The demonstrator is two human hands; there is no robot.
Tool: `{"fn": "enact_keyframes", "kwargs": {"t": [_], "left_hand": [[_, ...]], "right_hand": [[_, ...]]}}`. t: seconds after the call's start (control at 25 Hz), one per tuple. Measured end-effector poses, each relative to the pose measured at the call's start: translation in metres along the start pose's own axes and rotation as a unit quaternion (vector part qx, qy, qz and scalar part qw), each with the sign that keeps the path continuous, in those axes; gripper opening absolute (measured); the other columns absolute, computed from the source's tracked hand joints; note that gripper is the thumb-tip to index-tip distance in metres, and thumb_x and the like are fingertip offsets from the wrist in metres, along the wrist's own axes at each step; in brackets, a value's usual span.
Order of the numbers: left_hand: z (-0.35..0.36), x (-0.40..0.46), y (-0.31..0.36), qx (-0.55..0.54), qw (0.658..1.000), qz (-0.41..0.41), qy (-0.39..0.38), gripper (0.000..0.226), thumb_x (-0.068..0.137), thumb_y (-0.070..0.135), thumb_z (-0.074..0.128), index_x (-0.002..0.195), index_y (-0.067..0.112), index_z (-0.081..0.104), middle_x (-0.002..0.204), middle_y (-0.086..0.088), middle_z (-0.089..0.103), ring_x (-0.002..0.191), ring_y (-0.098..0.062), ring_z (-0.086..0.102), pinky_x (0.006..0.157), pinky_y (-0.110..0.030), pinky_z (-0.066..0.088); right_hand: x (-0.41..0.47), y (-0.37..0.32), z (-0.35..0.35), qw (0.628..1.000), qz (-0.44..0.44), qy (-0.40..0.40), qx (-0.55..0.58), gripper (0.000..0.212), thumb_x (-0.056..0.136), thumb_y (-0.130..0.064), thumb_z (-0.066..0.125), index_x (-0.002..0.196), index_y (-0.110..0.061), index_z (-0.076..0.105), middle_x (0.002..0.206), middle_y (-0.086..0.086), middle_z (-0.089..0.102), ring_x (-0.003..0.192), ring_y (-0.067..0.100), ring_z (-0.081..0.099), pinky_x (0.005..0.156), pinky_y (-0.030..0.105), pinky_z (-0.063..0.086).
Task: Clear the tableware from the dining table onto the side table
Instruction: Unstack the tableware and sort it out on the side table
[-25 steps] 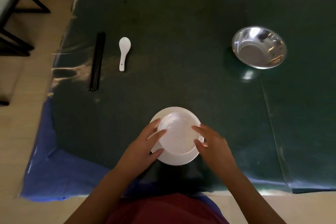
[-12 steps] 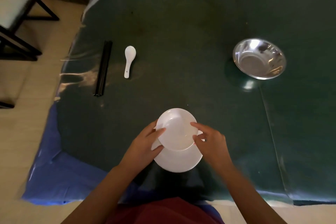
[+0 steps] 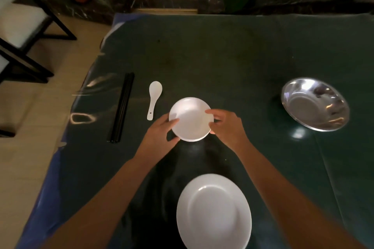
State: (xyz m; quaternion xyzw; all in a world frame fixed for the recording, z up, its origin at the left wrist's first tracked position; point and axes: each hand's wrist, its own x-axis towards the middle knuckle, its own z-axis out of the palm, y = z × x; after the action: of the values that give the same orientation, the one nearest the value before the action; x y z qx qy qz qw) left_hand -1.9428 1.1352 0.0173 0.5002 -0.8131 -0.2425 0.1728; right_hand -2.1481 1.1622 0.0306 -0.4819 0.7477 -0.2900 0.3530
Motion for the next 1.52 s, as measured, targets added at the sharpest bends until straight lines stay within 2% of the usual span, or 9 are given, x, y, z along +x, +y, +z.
{"fn": "enact_keyframes", "kwargs": {"t": [0.2, 0.48, 0.68, 0.84, 1.0, 1.16, 1.28, 1.36, 1.52], "left_hand": [[0.01, 0.049, -0.032, 0.01, 1.0, 0.01, -0.013, 0.049, 0.071, 0.008, 0.075, 0.118, 0.005, 0.06, 0.124, -0.013, 0.059, 0.114, -0.027, 0.055, 0.096, -0.026, 0.036], [0.021, 0.082, -0.038, -0.007, 0.999, 0.046, -0.02, 0.049, 0.073, 0.007, 0.074, 0.12, 0.003, 0.059, 0.124, -0.019, 0.058, 0.112, -0.032, 0.056, 0.097, -0.046, 0.047], [0.026, 0.081, -0.035, -0.002, 0.999, 0.032, -0.031, 0.058, 0.08, 0.014, 0.07, 0.133, 0.01, 0.047, 0.137, -0.014, 0.049, 0.125, -0.027, 0.047, 0.102, -0.041, 0.043], [0.021, 0.033, -0.03, 0.028, 0.999, 0.03, -0.013, 0.061, 0.087, 0.021, 0.06, 0.142, 0.017, 0.032, 0.151, -0.011, 0.028, 0.137, -0.023, 0.029, 0.104, -0.029, 0.029], [0.027, -0.06, -0.018, 0.005, 0.994, 0.09, -0.067, 0.059, 0.084, 0.03, 0.057, 0.139, 0.016, 0.039, 0.15, -0.006, 0.031, 0.135, -0.014, 0.033, 0.108, -0.028, 0.029], [0.045, -0.154, -0.006, -0.058, 0.989, 0.01, -0.138, 0.071, 0.08, 0.041, 0.06, 0.142, 0.031, 0.028, 0.152, 0.014, 0.011, 0.138, -0.002, 0.016, 0.108, -0.021, 0.021], [0.054, -0.185, 0.001, -0.029, 0.99, 0.013, -0.137, 0.069, 0.081, 0.032, 0.064, 0.142, 0.026, 0.031, 0.153, 0.004, 0.018, 0.135, -0.014, 0.03, 0.104, -0.027, 0.031], [0.059, -0.191, 0.006, -0.016, 0.99, 0.042, -0.133, 0.065, 0.082, 0.024, 0.066, 0.14, 0.017, 0.038, 0.152, -0.009, 0.021, 0.135, -0.024, 0.033, 0.105, -0.033, 0.032], [0.063, -0.195, 0.006, -0.003, 0.98, 0.057, -0.193, 0.08, 0.079, 0.034, 0.069, 0.144, 0.017, 0.025, 0.153, -0.012, -0.007, 0.141, -0.022, -0.001, 0.114, -0.029, 0.012]], "right_hand": [[0.058, 0.005, 0.019, 0.997, 0.03, -0.011, 0.07, 0.041, 0.078, -0.001, 0.057, 0.111, -0.025, 0.066, 0.119, 0.005, 0.065, 0.1, 0.014, 0.061, 0.06, 0.023, 0.059], [0.088, 0.017, 0.019, 0.996, 0.028, 0.019, 0.077, 0.041, 0.079, -0.002, 0.055, 0.112, -0.026, 0.065, 0.116, 0.004, 0.066, 0.096, 0.013, 0.062, 0.053, 0.013, 0.054], [0.083, 0.019, 0.012, 0.998, 0.003, 0.024, 0.059, 0.039, 0.086, -0.011, 0.054, 0.122, -0.024, 0.058, 0.124, 0.004, 0.063, 0.101, 0.016, 0.063, 0.081, 0.033, 0.058], [0.026, 0.044, 0.002, 0.995, -0.06, 0.063, -0.053, 0.039, 0.088, -0.02, 0.056, 0.126, -0.029, 0.054, 0.126, -0.003, 0.061, 0.093, 0.003, 0.058, 0.084, 0.021, 0.046], [-0.075, 0.089, 0.003, 0.977, -0.116, 0.066, -0.166, 0.045, 0.083, -0.017, 0.066, 0.127, -0.019, 0.055, 0.124, 0.009, 0.06, 0.114, 0.026, 0.057, 0.089, 0.04, 0.051], [-0.175, 0.116, 0.008, 0.974, -0.046, 0.019, -0.223, 0.059, 0.079, -0.025, 0.07, 0.134, -0.024, 0.048, 0.136, 0.012, 0.049, 0.122, 0.03, 0.048, 0.078, 0.044, 0.056], [-0.218, 0.122, 0.018, 0.963, -0.031, -0.003, -0.269, 0.058, 0.08, -0.023, 0.069, 0.134, -0.026, 0.048, 0.143, 0.013, 0.042, 0.124, 0.034, 0.047, 0.071, 0.044, 0.059], [-0.227, 0.123, 0.025, 0.961, -0.02, -0.012, -0.274, 0.052, 0.086, -0.021, 0.061, 0.135, -0.028, 0.045, 0.148, 0.013, 0.035, 0.127, 0.033, 0.042, 0.084, 0.045, 0.056], [-0.229, 0.124, 0.034, 0.99, 0.055, -0.02, -0.128, 0.044, 0.092, -0.016, 0.049, 0.135, -0.025, 0.046, 0.15, 0.008, 0.029, 0.135, 0.025, 0.03, 0.108, 0.035, 0.033]]}}
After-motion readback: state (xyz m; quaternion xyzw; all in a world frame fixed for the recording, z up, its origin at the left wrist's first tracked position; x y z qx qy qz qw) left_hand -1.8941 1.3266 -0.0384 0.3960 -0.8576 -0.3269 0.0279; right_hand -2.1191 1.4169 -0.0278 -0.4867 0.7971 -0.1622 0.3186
